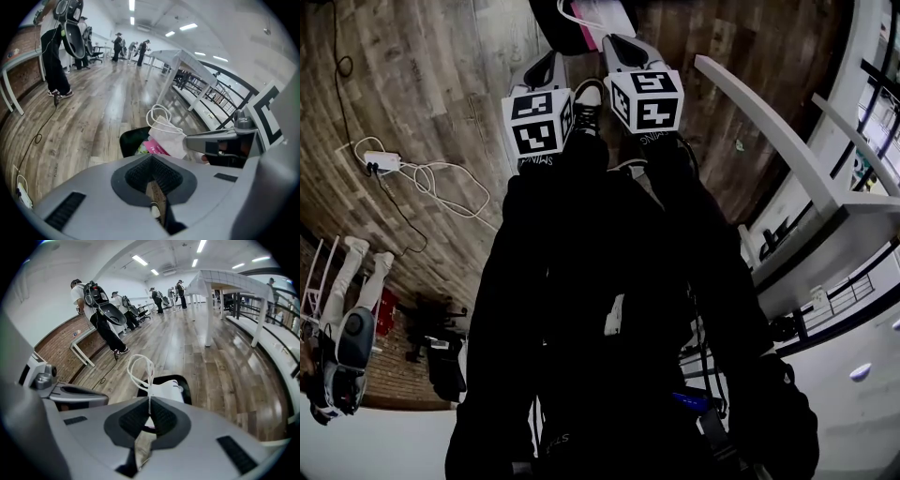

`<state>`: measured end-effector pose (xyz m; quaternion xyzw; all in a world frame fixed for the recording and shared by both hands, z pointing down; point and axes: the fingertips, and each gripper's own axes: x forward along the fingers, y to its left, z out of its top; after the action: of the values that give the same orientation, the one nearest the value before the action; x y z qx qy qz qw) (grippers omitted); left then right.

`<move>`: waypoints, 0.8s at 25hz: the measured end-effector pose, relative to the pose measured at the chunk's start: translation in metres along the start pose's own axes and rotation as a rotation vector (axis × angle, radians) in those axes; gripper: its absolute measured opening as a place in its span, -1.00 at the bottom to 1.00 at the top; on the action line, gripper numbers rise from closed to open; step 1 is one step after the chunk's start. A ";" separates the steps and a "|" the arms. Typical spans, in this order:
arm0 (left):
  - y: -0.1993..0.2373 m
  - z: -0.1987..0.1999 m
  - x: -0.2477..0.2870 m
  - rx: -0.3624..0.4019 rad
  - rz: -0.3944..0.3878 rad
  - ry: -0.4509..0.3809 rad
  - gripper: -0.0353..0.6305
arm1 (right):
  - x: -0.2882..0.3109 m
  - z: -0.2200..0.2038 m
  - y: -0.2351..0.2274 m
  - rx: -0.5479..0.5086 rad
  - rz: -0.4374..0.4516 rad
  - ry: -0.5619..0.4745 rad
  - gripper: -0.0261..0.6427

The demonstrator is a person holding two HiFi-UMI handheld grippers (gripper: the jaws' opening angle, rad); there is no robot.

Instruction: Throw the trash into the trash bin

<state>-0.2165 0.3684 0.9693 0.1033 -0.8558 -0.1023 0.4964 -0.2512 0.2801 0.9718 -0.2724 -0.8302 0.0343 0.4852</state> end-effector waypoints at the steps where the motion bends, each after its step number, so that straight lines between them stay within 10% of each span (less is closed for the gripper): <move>1: 0.001 -0.002 0.001 -0.001 0.001 0.002 -0.89 | 0.003 -0.002 -0.001 0.001 0.001 0.002 -0.86; 20: 0.005 -0.014 0.002 -0.008 0.008 0.011 -0.89 | 0.021 -0.008 -0.008 0.012 0.009 0.015 -0.86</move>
<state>-0.2056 0.3715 0.9791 0.0985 -0.8531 -0.1032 0.5019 -0.2560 0.2815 0.9948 -0.2736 -0.8251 0.0398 0.4928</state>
